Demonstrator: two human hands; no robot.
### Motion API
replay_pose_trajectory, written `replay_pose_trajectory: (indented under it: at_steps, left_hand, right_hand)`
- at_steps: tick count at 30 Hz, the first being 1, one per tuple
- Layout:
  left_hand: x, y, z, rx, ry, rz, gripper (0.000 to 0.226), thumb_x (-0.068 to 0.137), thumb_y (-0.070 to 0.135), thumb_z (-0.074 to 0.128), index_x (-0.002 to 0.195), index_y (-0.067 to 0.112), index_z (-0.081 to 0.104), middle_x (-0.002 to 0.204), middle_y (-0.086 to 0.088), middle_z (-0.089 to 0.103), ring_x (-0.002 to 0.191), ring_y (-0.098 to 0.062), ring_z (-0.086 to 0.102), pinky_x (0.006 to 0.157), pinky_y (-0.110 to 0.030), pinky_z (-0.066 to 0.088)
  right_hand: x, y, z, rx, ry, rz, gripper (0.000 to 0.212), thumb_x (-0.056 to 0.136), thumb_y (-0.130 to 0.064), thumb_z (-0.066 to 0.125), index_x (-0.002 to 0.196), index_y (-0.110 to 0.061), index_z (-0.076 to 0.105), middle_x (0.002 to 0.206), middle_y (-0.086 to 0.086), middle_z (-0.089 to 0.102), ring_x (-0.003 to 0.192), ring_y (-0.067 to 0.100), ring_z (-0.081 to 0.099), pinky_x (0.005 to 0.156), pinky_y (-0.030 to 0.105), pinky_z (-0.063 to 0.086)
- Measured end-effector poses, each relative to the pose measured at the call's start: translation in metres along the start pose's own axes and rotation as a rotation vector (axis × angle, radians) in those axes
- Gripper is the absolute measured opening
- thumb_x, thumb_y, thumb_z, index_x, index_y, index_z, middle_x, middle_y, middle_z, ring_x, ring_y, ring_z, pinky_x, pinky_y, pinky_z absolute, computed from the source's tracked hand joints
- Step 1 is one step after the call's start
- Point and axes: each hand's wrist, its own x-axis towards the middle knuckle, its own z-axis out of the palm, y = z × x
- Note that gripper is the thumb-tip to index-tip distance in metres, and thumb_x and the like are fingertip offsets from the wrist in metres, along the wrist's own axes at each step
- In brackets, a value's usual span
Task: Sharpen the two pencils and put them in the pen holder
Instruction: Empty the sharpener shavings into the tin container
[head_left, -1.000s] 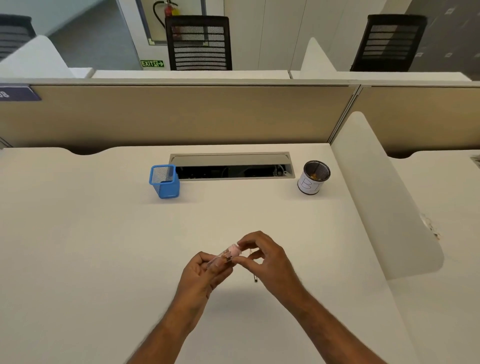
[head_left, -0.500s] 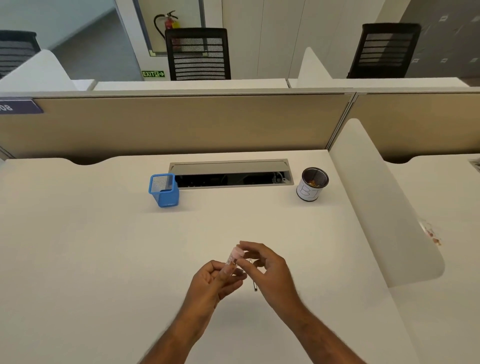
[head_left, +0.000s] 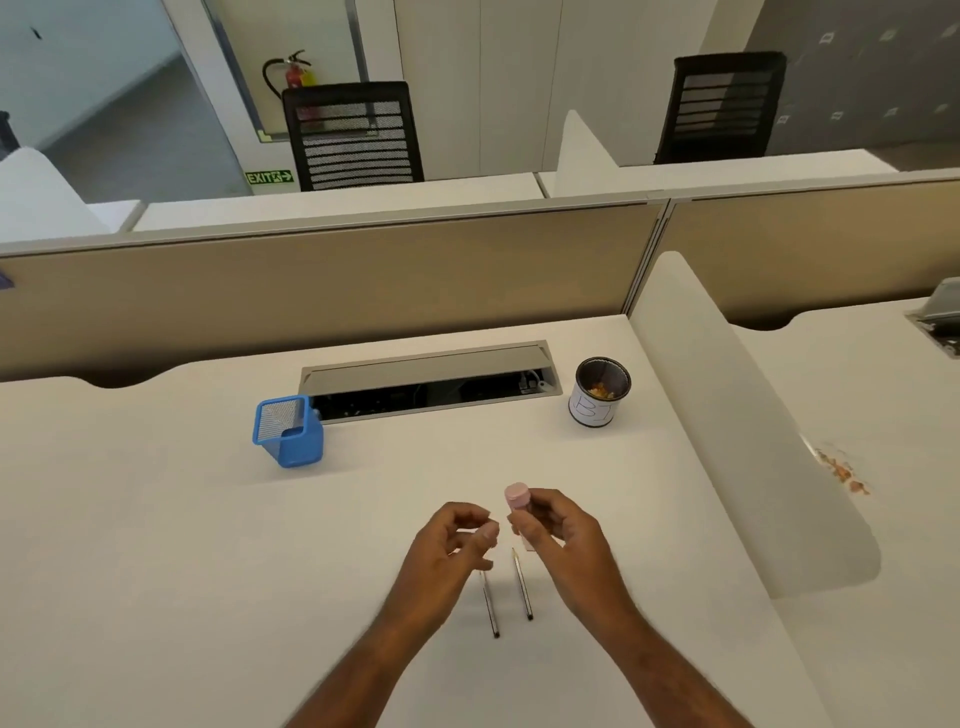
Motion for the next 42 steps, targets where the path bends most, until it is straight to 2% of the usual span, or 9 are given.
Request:
replay_pose_trajectory:
  at_steps: [6, 8, 13, 18, 23, 26, 29, 38, 42]
  left_hand:
    - [0.059, 0.041, 0.023, 0.083, -0.138, 0.088, 0.04, 0.102, 0.044, 0.069, 0.14, 0.03, 0.068, 0.128, 0.008, 0.076, 0.108, -0.012, 0.079, 0.096, -0.032, 0.066]
    - [0.079, 0.052, 0.035, 0.146, -0.179, 0.101, 0.044, 0.1, 0.052, 0.07, 0.137, 0.029, 0.072, 0.126, 0.008, 0.077, 0.11, -0.013, 0.077, 0.095, -0.031, 0.066]
    - [0.126, 0.07, 0.069, 0.283, -0.219, 0.176, 0.039, 0.105, 0.048, 0.066, 0.136, 0.026, 0.073, 0.124, 0.008, 0.078, 0.104, -0.015, 0.078, 0.096, -0.034, 0.067]
    - [0.166, 0.087, 0.093, 0.248, -0.259, 0.228, 0.032, 0.105, 0.044, 0.069, 0.128, 0.024, 0.076, 0.118, 0.008, 0.08, 0.101, -0.013, 0.08, 0.09, -0.03, 0.067]
    - [0.206, 0.101, 0.119, 0.266, -0.254, 0.267, 0.028, 0.104, 0.038, 0.072, 0.121, 0.017, 0.078, 0.11, 0.002, 0.083, 0.102, -0.013, 0.08, 0.095, -0.03, 0.066]
    - [0.228, 0.109, 0.128, 0.245, -0.316, 0.275, 0.024, 0.105, 0.033, 0.072, 0.117, 0.014, 0.08, 0.109, -0.006, 0.084, 0.105, -0.018, 0.081, 0.102, -0.036, 0.064]
    - [0.248, 0.112, 0.131, 0.246, -0.387, 0.28, 0.02, 0.107, 0.031, 0.069, 0.113, 0.016, 0.081, 0.107, -0.004, 0.084, 0.108, -0.02, 0.08, 0.106, -0.04, 0.062]
    - [0.279, 0.102, 0.142, 0.155, -0.351, 0.184, 0.019, 0.105, 0.026, 0.07, 0.117, 0.019, 0.082, 0.118, -0.012, 0.082, 0.122, -0.026, 0.077, 0.114, -0.051, 0.057]
    - [0.285, 0.099, 0.142, 0.114, -0.347, 0.132, 0.021, 0.106, 0.018, 0.071, 0.123, 0.011, 0.079, 0.12, -0.015, 0.082, 0.121, -0.026, 0.077, 0.114, -0.048, 0.058]
  right_hand:
    - [0.039, 0.001, -0.041, -0.121, -0.023, -0.044, 0.018, 0.102, -0.027, 0.068, 0.117, -0.036, 0.073, 0.112, -0.013, 0.077, 0.107, 0.011, 0.071, 0.091, 0.022, 0.055]
    - [0.053, -0.001, -0.054, -0.143, -0.024, -0.055, 0.017, 0.101, -0.03, 0.069, 0.116, -0.037, 0.073, 0.107, -0.012, 0.077, 0.102, 0.011, 0.071, 0.086, 0.019, 0.055]
    - [0.092, -0.002, -0.082, -0.183, 0.012, -0.061, 0.029, 0.097, -0.051, 0.067, 0.12, -0.035, 0.073, 0.108, -0.01, 0.077, 0.099, 0.015, 0.072, 0.081, 0.033, 0.065]
    - [0.129, -0.003, -0.114, -0.261, 0.042, -0.097, 0.04, 0.093, -0.058, 0.068, 0.126, -0.035, 0.071, 0.11, -0.014, 0.077, 0.102, 0.01, 0.072, 0.083, 0.029, 0.064]
    - [0.165, -0.001, -0.143, -0.373, 0.086, -0.135, 0.035, 0.099, -0.047, 0.067, 0.128, -0.029, 0.07, 0.119, -0.012, 0.074, 0.105, 0.001, 0.068, 0.082, 0.011, 0.053]
    - [0.185, 0.0, -0.156, -0.384, 0.108, -0.16, 0.029, 0.101, -0.035, 0.068, 0.128, -0.024, 0.071, 0.12, -0.008, 0.073, 0.107, 0.004, 0.068, 0.086, 0.013, 0.051]
    - [0.202, 0.001, -0.167, -0.446, 0.087, -0.206, 0.026, 0.103, -0.025, 0.067, 0.128, -0.023, 0.072, 0.112, -0.01, 0.072, 0.103, -0.007, 0.065, 0.089, 0.013, 0.049]
    - [0.231, 0.007, -0.174, -0.551, 0.078, -0.235, 0.031, 0.104, -0.027, 0.064, 0.132, -0.015, 0.07, 0.117, 0.008, 0.075, 0.108, 0.021, 0.068, 0.094, 0.034, 0.057]
    - [0.234, 0.008, -0.176, -0.593, 0.06, -0.234, 0.03, 0.104, -0.025, 0.064, 0.133, -0.016, 0.07, 0.116, 0.01, 0.074, 0.106, 0.022, 0.068, 0.087, 0.018, 0.051]
